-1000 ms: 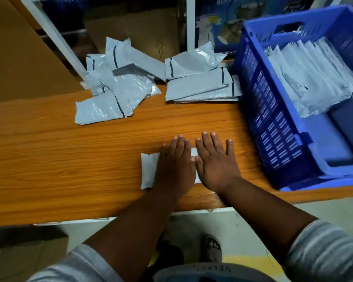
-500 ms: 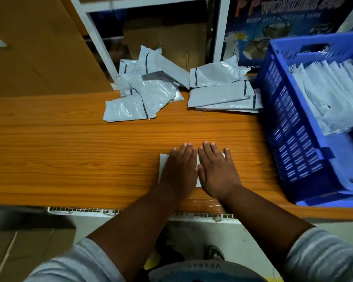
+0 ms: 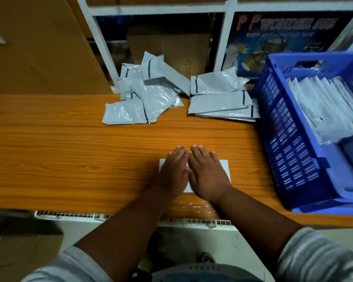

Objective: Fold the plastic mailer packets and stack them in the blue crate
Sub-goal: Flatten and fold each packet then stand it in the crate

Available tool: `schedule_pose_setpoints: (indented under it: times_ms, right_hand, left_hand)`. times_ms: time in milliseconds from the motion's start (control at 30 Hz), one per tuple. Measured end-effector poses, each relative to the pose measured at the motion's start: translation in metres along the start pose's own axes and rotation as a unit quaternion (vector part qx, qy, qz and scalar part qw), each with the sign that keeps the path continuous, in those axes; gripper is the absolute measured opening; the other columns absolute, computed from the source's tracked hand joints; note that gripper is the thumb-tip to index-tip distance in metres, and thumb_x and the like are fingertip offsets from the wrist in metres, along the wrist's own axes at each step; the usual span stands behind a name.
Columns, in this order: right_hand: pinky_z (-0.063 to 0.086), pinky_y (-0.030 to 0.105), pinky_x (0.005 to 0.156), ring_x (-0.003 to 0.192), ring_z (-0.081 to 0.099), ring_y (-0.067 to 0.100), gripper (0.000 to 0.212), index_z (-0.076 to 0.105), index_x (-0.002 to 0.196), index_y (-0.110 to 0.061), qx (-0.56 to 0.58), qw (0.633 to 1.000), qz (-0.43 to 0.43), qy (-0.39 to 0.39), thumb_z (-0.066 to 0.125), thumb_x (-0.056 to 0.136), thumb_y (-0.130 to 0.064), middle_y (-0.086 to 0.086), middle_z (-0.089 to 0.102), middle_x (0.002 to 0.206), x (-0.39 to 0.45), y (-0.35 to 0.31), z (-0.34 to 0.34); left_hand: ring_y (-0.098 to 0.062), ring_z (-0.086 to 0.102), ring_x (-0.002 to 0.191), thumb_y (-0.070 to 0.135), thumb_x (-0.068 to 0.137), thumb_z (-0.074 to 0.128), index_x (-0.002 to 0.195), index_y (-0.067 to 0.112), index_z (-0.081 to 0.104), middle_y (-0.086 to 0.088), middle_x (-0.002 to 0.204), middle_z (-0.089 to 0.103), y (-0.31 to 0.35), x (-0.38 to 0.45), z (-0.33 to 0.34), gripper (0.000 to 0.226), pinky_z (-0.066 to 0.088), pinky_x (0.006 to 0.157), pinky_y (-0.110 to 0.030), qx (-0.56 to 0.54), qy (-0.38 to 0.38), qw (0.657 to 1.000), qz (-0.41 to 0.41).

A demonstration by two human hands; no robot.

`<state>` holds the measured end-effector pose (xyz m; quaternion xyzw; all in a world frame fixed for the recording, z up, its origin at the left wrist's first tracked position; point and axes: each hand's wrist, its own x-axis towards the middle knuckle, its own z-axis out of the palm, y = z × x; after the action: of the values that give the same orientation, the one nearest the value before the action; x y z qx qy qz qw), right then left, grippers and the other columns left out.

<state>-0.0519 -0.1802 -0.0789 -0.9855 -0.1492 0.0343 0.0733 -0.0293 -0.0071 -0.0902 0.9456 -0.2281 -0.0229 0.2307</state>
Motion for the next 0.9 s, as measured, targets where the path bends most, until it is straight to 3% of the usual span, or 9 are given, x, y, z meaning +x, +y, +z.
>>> schedule_pose_setpoints:
  times_ms: [100, 167, 300, 433, 567, 700, 900]
  right_hand:
    - [0.005, 0.061, 0.130, 0.165, 0.010, 0.029, 0.070, 0.021, 0.170, -0.022, -0.016, 1.000, 0.003, -0.012, 0.010, 0.111, -0.058, 0.006, 0.015, 0.178, -0.002, -0.005, 0.013]
    - [0.006, 0.063, 0.129, 0.165, 0.008, 0.029, 0.074, 0.020, 0.170, -0.021, -0.019, 1.000, 0.009, -0.020, 0.008, 0.110, -0.063, 0.005, 0.013, 0.179, -0.002, -0.005, 0.014]
    - [0.008, 0.063, 0.129, 0.166, 0.006, 0.029, 0.072, 0.019, 0.171, -0.021, -0.016, 1.000, -0.009, -0.023, 0.012, 0.111, -0.062, 0.005, 0.011, 0.179, 0.003, 0.000, 0.014]
    - [0.004, 0.063, 0.130, 0.166, 0.008, 0.027, 0.069, 0.020, 0.170, -0.023, -0.036, 0.998, -0.029, -0.034, 0.014, 0.112, -0.061, 0.004, 0.014, 0.179, 0.032, 0.020, 0.004]
    - [-0.001, 0.069, 0.127, 0.166, 0.004, 0.030, 0.067, 0.020, 0.170, -0.026, -0.049, 0.998, -0.030, -0.034, 0.021, 0.111, -0.058, 0.008, 0.011, 0.179, 0.043, 0.023, -0.014]
    - [-0.002, 0.075, 0.123, 0.165, -0.010, 0.035, 0.070, 0.009, 0.171, -0.034, -0.052, 0.998, -0.029, -0.036, 0.023, 0.108, -0.061, 0.007, -0.005, 0.180, 0.010, 0.009, 0.002]
    - [-0.016, 0.069, 0.123, 0.157, -0.036, 0.032, 0.072, -0.019, 0.166, -0.043, -0.015, 0.995, -0.008, -0.103, 0.016, 0.107, -0.068, -0.002, -0.035, 0.172, 0.013, 0.014, 0.008]
  left_hand:
    - [-0.033, 0.016, 0.164, 0.040, 0.109, 0.030, 0.166, 0.007, 0.030, -0.016, 0.175, 0.023, -0.014, -0.013, -0.002, 0.066, 0.016, 0.132, -0.057, 0.166, -0.031, 0.985, -0.027]
    - [-0.033, 0.012, 0.165, 0.047, 0.110, 0.021, 0.168, 0.009, 0.022, -0.015, 0.177, 0.017, -0.027, -0.023, 0.003, 0.070, 0.014, 0.131, -0.058, 0.207, -0.038, 0.977, -0.019]
    - [-0.031, 0.010, 0.166, 0.051, 0.110, 0.018, 0.170, 0.011, 0.018, -0.014, 0.178, 0.013, -0.032, -0.022, 0.003, 0.072, 0.016, 0.130, -0.056, 0.222, -0.027, 0.975, -0.008]
    - [-0.028, -0.001, 0.167, 0.051, 0.108, 0.037, 0.171, 0.014, 0.014, -0.010, 0.180, 0.005, -0.028, -0.029, -0.007, 0.076, 0.008, 0.133, -0.053, 0.179, 0.009, 0.983, -0.025]
    - [-0.033, 0.001, 0.166, 0.060, 0.104, 0.034, 0.172, 0.020, 0.011, -0.010, 0.180, 0.003, -0.027, -0.031, -0.007, 0.082, 0.014, 0.129, -0.062, 0.217, -0.039, 0.975, -0.024]
    - [-0.034, 0.001, 0.166, 0.061, 0.102, 0.031, 0.172, 0.020, 0.010, -0.011, 0.180, 0.003, -0.024, -0.027, -0.006, 0.083, 0.013, 0.127, -0.064, 0.232, -0.062, 0.970, -0.025]
    - [-0.037, 0.001, 0.165, 0.061, 0.099, 0.029, 0.172, 0.018, 0.009, -0.014, 0.179, 0.000, -0.022, -0.023, -0.005, 0.086, 0.009, 0.128, -0.066, 0.233, -0.074, 0.969, -0.034]
